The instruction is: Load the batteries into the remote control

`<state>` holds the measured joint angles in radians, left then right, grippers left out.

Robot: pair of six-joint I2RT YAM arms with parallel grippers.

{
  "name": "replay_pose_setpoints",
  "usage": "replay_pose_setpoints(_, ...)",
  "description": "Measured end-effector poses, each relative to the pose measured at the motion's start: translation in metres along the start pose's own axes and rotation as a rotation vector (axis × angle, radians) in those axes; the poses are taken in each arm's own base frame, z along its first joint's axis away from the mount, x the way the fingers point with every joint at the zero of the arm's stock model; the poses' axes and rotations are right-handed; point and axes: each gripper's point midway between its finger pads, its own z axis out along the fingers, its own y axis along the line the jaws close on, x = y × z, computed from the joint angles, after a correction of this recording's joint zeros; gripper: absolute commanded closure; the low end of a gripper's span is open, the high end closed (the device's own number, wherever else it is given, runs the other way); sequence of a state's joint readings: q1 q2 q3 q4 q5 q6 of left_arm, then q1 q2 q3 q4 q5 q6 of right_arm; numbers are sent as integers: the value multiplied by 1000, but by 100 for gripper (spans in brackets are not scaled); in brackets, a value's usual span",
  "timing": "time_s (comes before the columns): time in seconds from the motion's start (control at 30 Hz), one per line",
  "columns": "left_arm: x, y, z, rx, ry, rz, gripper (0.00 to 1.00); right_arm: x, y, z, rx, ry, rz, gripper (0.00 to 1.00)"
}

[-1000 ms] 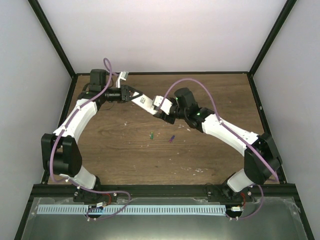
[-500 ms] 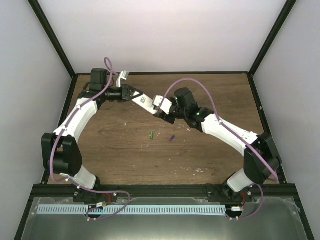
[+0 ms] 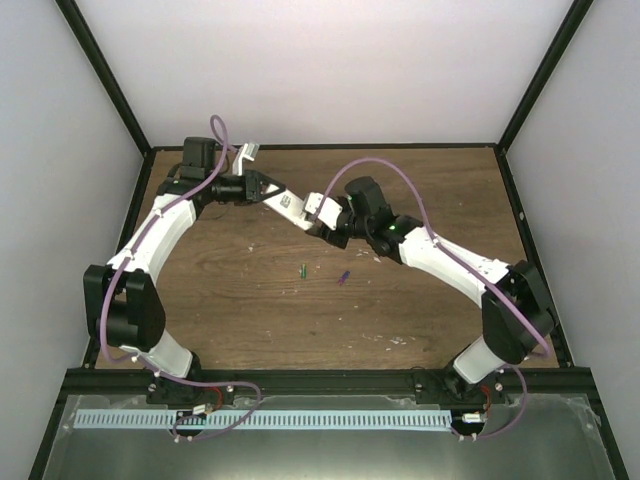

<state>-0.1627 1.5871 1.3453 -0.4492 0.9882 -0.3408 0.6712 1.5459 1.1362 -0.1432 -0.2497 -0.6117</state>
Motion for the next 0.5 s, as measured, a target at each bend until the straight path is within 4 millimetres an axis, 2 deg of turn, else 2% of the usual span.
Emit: replay_pose_setpoints(0.5,1,5,0,-27,-1,-8,100,4,1,4,-3,10,2,72)
